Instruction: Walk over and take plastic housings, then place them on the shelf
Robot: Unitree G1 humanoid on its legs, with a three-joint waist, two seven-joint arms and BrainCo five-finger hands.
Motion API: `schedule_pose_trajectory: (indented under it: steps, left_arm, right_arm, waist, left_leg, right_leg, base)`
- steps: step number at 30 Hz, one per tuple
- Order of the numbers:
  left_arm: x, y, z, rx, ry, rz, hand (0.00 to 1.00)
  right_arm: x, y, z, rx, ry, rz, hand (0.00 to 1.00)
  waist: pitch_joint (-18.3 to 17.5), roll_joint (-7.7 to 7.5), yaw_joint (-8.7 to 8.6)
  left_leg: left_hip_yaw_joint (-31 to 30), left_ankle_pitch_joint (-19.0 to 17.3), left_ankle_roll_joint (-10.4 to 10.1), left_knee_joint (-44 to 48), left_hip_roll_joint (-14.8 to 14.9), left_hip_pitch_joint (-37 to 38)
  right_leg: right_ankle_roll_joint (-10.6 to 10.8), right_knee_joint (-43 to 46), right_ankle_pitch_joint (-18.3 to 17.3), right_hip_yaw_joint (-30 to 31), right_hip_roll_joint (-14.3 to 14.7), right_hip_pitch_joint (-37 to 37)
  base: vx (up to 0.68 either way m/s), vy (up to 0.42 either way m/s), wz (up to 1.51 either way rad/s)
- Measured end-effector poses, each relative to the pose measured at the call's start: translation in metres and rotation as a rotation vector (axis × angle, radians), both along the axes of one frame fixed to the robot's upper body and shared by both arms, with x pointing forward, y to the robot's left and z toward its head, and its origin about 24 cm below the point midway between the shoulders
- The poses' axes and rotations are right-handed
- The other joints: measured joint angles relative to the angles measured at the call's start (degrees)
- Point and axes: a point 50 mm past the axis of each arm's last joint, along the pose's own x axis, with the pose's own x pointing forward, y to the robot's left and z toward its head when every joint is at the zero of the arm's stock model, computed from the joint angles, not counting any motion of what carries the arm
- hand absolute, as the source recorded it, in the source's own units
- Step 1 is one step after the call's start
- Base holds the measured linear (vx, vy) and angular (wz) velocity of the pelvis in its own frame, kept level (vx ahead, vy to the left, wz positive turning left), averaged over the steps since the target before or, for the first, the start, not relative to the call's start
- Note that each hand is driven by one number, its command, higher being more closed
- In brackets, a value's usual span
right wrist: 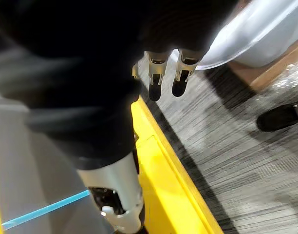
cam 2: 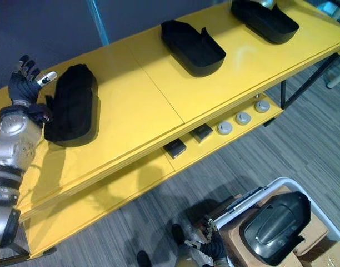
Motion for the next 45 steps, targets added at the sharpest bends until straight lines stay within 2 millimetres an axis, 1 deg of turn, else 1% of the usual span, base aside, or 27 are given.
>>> schedule_pose_trajectory:
  steps: [1, 2, 4, 5, 6, 7, 8, 9, 10, 11, 13, 15, 18, 21, 24, 27, 28, 29, 31, 34, 37, 39, 40, 42, 45]
  left_arm:
    - [-0.007, -0.006, -0.02, -0.027, 0.011, -0.029, 0.0]
    - [-0.017, -0.011, -0.052, -0.072, 0.059, -0.051, 0.0]
    - [-0.025, -0.013, -0.079, -0.114, 0.115, -0.054, 0.0]
    - [-0.037, -0.014, -0.113, -0.172, 0.192, -0.047, 0.0]
    - [-0.042, -0.015, -0.124, -0.189, 0.218, -0.039, 0.0]
    - [-0.052, -0.016, -0.145, -0.224, 0.267, -0.02, 0.0]
    - [-0.064, -0.019, -0.163, -0.248, 0.307, 0.011, 0.0]
    - [-0.07, -0.021, -0.17, -0.246, 0.322, 0.028, 0.0]
    - [-0.079, -0.025, -0.177, -0.256, 0.332, 0.043, 0.0]
    - [-0.09, -0.031, -0.185, -0.261, 0.342, 0.075, 0.0]
    - [-0.1, -0.04, -0.189, -0.188, 0.349, 0.118, 0.0]
    - [-0.104, -0.041, -0.192, -0.114, 0.368, 0.144, 0.0]
    - [-0.104, -0.043, -0.193, -0.067, 0.374, 0.153, 0.0]
    - [-0.101, -0.042, -0.198, -0.049, 0.392, 0.157, 0.0]
    - [-0.092, -0.043, -0.2, -0.04, 0.401, 0.147, 0.0]
    - [-0.077, -0.045, -0.191, -0.011, 0.375, 0.112, 0.0]
    - [-0.069, -0.05, -0.184, -0.001, 0.347, 0.081, 0.0]
    - [-0.064, -0.055, -0.175, 0.012, 0.31, 0.055, 1.0]
    - [-0.059, -0.063, -0.167, 0.02, 0.272, 0.008, 1.0]
    - [-0.053, -0.076, -0.16, 0.022, 0.24, -0.069, 1.0]
    - [-0.048, -0.085, -0.16, 0.039, 0.244, -0.11, 1.0]
    - [-0.047, -0.083, -0.163, 0.032, 0.259, -0.105, 1.0]
    - [-0.046, -0.082, -0.165, 0.022, 0.268, -0.106, 0.0]
    - [-0.045, -0.082, -0.169, 0.022, 0.286, -0.103, 0.0]
    - [-0.042, -0.083, -0.166, 0.021, 0.277, -0.107, 0.0]
  right_arm:
    - [-0.002, -0.002, -0.003, -0.003, 0.014, -0.01, 0.0]
    - [-0.005, -0.006, -0.007, -0.008, 0.036, -0.026, 0.0]
    - [-0.006, -0.01, -0.008, -0.015, 0.041, -0.04, 0.0]
    - [-0.008, -0.013, -0.008, -0.02, 0.046, -0.054, 0.0]
    - [-0.008, -0.014, -0.009, -0.02, 0.047, -0.056, 0.0]
    - [-0.009, -0.015, -0.01, -0.021, 0.054, -0.059, 0.0]
    - [-0.01, -0.015, -0.013, -0.02, 0.068, -0.062, 0.0]
    - [-0.011, -0.015, -0.014, -0.018, 0.073, -0.063, 0.0]
    - [-0.011, -0.014, -0.015, -0.012, 0.074, -0.067, 0.0]
    - [-0.012, -0.013, -0.015, 0.002, 0.073, -0.08, 0.0]
    - [-0.014, -0.011, -0.017, 0.023, 0.077, -0.096, 0.0]
    - [-0.015, -0.009, -0.018, 0.032, 0.081, -0.092, 0.0]
    - [-0.023, -0.01, -0.021, 0.032, 0.104, -0.097, 0.0]
    - [-0.03, -0.012, -0.023, 0.03, 0.122, -0.104, 0.0]
    - [-0.031, -0.012, -0.024, 0.033, 0.122, -0.107, 0.0]
    - [-0.031, -0.013, -0.022, 0.033, 0.108, -0.11, 0.0]
    - [-0.03, -0.013, -0.022, 0.037, 0.103, -0.113, 0.0]
    - [-0.028, -0.013, -0.021, 0.041, 0.093, -0.114, 0.0]
    - [-0.028, -0.013, -0.02, 0.044, 0.089, -0.117, 0.0]
    - [-0.028, -0.013, -0.02, 0.047, 0.087, -0.119, 0.0]
    - [-0.027, -0.012, -0.02, 0.047, 0.084, -0.118, 0.0]
    - [-0.023, -0.012, -0.018, 0.048, 0.072, -0.115, 0.0]
    - [-0.021, -0.012, -0.018, 0.048, 0.066, -0.113, 0.0]
    - [-0.02, -0.012, -0.017, 0.048, 0.06, -0.111, 0.0]
    - [-0.02, -0.012, -0.017, 0.05, 0.06, -0.113, 0.0]
  waist:
    - [-1.23, 0.29, 0.41]
    - [-2.56, 0.53, 1.29]
    - [-3.12, 0.75, 2.0]
    - [-4.77, 1.02, 2.7]
    - [-5.32, 0.99, 2.99]
    - [-6.6, 0.94, 3.99]
    - [-8.12, 1.02, 4.31]
    - [-8.62, 1.0, 4.63]
    - [-9.1, 0.99, 5.18]
    - [-10.0, 1.03, 5.34]
    - [-11.12, 0.99, 5.36]
    - [-11.75, 1.07, 5.31]
    - [-12.18, 0.93, 5.17]
    - [-12.67, 0.94, 4.59]
    - [-12.66, 0.87, 3.6]
    - [-12.53, 0.72, 3.17]
    - [-12.42, 0.54, 2.95]
    - [-12.04, 0.37, 2.64]
    - [-11.48, 0.34, 1.81]
    - [-10.44, 0.36, 1.71]
    - [-9.9, 0.39, 1.65]
    - [-9.28, 0.38, 0.97]
    - [-9.15, 0.39, 0.63]
    - [-9.1, 0.42, 0.31]
    - [-8.84, 0.45, 0.29]
  left_leg:
    - [-0.94, 0.03, -0.07, -0.26, 0.02, 0.02]
    - [-1.94, 0.03, -0.12, -0.35, 0.05, 0.46]
    - [-2.68, -0.01, -0.23, -0.53, 0.07, 1.28]
    - [-3.9, -0.01, -0.46, -1.0, 0.05, 1.57]
    - [-4.24, 0.07, -0.61, -1.32, 0.04, 1.8]
    - [-4.72, 0.16, -0.75, -1.76, 0.03, 2.19]
    - [-5.63, 0.36, -0.9, -2.28, -0.08, 2.5]
    - [-5.78, 0.48, -0.88, -2.57, -0.11, 2.83]
    - [-5.79, 0.51, -0.86, -2.79, -0.12, 3.35]
    - [-6.23, 0.78, -0.63, -3.06, -0.26, 3.47]
    - [-7.12, 1.3, -0.56, -3.81, -0.48, 3.6]
    - [-7.1, 1.47, -0.59, -4.21, -0.53, 3.86]
    - [-7.1, 1.25, -0.95, -4.33, -0.54, 3.54]
    - [-6.77, 1.36, -1.07, -4.32, -0.52, 2.63]
    - [-6.22, 1.6, -0.85, -4.21, -0.43, 1.21]
    - [-4.55, 1.66, -0.78, -4.05, -0.21, 0.2]
    - [-3.96, 1.65, -0.78, -3.9, -0.14, -0.1]
    - [-3.66, 1.65, -0.79, -3.78, -0.09, -0.25]
    - [-3.5, 1.61, -0.84, -3.64, -0.06, -0.35]
    - [-2.32, 1.35, -1.15, -3.05, 0.04, -0.63]
    - [-2.2, 1.33, -1.17, -3.03, 0.13, -0.84]
    - [-1.9, 1.31, -1.19, -3.02, 0.14, -0.82]
    - [-1.54, 1.3, -1.19, -3.03, 0.13, -0.83]
    - [-0.94, 1.29, -1.19, -3.02, 0.14, -0.76]
    - [-0.92, 1.29, -1.19, -3.03, 0.19, -0.76]
  right_leg:
    - [-0.04, -0.23, -0.15, -1.0, -0.08, 0.37]
    - [-0.06, -0.9, -0.2, -2.04, -0.19, 1.54]
    - [-0.1, -0.98, -0.61, -3.11, -0.26, 2.7]
    - [-0.25, -0.98, -0.95, -4.35, -0.38, 3.32]
    - [-0.23, -0.98, -1.12, -4.78, -0.44, 3.61]
    - [-0.26, -0.98, -1.31, -5.38, -0.45, 4.03]
    - [-0.25, -0.98, -1.62, -6.28, -0.6, 4.45]
    - [-0.24, -0.98, -1.71, -6.55, -0.64, 4.71]
    - [-0.18, -0.99, -1.82, -6.57, -0.64, 5.16]
    - [-0.1, -0.99, -1.92, -7.07, -0.74, 5.36]
    - [0.02, -0.99, -2.08, -7.9, -0.99, 5.57]
    - [0.03, -0.99, -2.07, -7.79, -1.06, 5.64]
    - [0.03, -1.0, -2.07, -7.79, -1.08, 5.42]
    - [0.0, -0.93, -1.97, -7.48, -1.04, 4.11]
    - [-0.14, -0.93, -1.64, -7.07, -0.9, 2.53]
    - [-0.22, -0.94, -1.28, -5.43, -0.56, 0.91]
    - [-0.27, -0.93, -1.23, -4.93, -0.46, 0.46]
    - [-0.28, -0.92, -1.16, -4.43, -0.37, 0.15]
    - [-0.28, -0.92, -1.16, -4.31, -0.34, 0.06]
    - [-0.28, -0.92, -1.16, -3.76, -0.29, -0.25]
    - [-0.28, -0.84, -1.16, -3.61, -0.16, -0.59]
    - [-0.29, -0.73, -1.16, -3.01, -0.11, -0.81]
    - [-0.3, -0.71, -1.14, -2.87, -0.1, -0.91]
    - [-0.32, -0.71, -1.09, -2.47, -0.02, -1.03]
    - [-0.35, -0.71, -1.07, -2.47, 0.05, -1.05]
  base:
    - [0.02, 0.004, 0.44]
    - [0.03, 0.003, 0.43]
    - [0.01, 0.004, 0.38]
    - [0.01, 0.007, 0.4]
    - [0.01, 0.01, 0.4]
    - [0.03, 0.008, 0.36]
    - [0.03, 0.007, 0.31]
    - [0.04, 0.007, 0.22]
    - [0.04, 0.013, 0.11]
    - [0.04, 0.012, 0.16]
    - [0.02, 0.012, 0.21]
    - [0.0, 0.005, 0.03]
    - [0.0, 0.0, 0.0]
    - [0.02, -0.007, -0.04]
    - [0.04, -0.016, -0.11]
    - [0.04, -0.013, -0.27]
    - [0.05, -0.012, -0.19]
    - [0.04, -0.011, -0.17]
    - [0.04, -0.005, -0.1]
    - [0.03, 0.005, -0.08]
    - [0.0, 0.001, -0.02]
    - [0.01, 0.008, -0.1]
    - [0.0, 0.011, -0.1]
    - [0.01, 0.013, -0.11]
    - [0.0, 0.002, -0.02]
